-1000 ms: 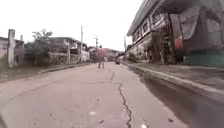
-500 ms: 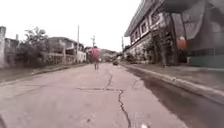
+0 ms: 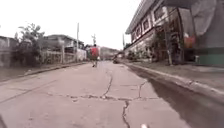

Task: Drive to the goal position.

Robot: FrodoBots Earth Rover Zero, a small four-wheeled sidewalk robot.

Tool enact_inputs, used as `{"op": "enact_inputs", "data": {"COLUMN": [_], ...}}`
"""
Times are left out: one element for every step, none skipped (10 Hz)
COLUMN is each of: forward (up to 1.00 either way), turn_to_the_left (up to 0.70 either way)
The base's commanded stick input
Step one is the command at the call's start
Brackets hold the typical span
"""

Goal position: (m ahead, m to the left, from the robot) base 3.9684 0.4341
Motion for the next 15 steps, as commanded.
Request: {"op": "enact_inputs", "data": {"forward": [1.0, 1.0, 1.0, 1.0, 1.0, 1.0, 1.0, 1.0, 1.0, 1.0, 1.0, 1.0, 1.0, 1.0, 1.0], "turn_to_the_left": [-0.18, -0.34, -0.17, 0.0, 0.0, 0.0, 0.0, 0.0, -0.07, -0.22, -0.29, 0.0, 0.0, 0.0, 0.0]}}
